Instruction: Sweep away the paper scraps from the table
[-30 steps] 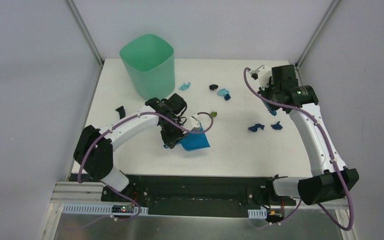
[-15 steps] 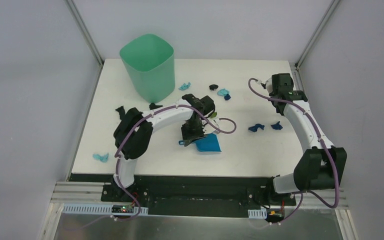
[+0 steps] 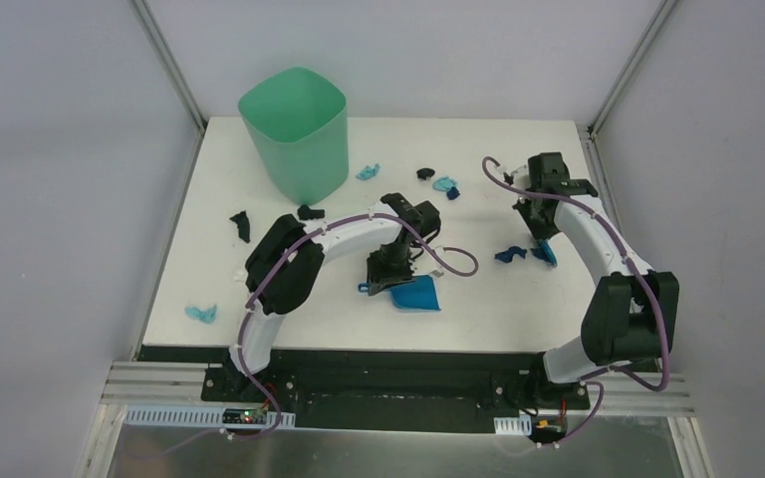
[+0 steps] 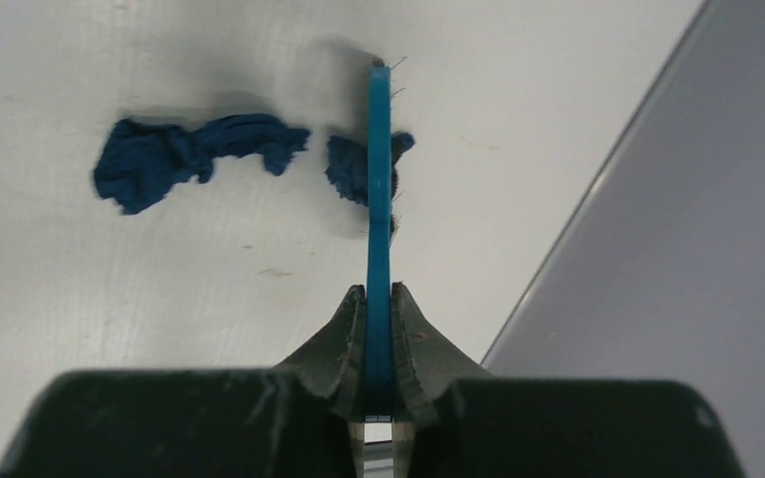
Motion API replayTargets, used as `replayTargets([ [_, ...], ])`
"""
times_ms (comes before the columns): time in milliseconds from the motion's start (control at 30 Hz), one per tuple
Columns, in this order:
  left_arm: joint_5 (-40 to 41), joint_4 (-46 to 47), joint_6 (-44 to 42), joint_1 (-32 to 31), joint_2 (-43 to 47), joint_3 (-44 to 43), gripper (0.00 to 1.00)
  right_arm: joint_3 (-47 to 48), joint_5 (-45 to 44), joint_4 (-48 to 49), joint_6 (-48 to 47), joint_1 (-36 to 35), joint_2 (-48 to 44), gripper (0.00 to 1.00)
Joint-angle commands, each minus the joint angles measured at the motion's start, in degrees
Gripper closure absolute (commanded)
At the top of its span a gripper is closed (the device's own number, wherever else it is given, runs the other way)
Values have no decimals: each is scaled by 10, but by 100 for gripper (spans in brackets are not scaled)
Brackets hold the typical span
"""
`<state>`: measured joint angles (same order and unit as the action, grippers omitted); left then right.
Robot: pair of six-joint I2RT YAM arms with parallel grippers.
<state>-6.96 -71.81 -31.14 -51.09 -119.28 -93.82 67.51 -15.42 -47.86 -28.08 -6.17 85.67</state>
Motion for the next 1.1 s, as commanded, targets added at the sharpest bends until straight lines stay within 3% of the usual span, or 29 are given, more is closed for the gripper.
replayTargets([
  [0, 18, -21, -10, -7, -7, -27, 94, 36, 125, -59, 60, -23, -2, 100],
  [200, 13, -26, -14, -12, -19, -40, 94, 79, 278, -133, 94, -60, -1, 100],
  [767, 12, -26, -11, -30, -40, -61, 94, 101, 501, -159, 146, -108, 21, 100],
  [900, 11, -31, -11, -30, -41, -62, 94, 134, 467, -168, 138, -105, -5, 100],
  [1067, 12, -40, -14, -30, -21, -51, 94, 174, 291, -151, 99, -104, -34, 100],
])
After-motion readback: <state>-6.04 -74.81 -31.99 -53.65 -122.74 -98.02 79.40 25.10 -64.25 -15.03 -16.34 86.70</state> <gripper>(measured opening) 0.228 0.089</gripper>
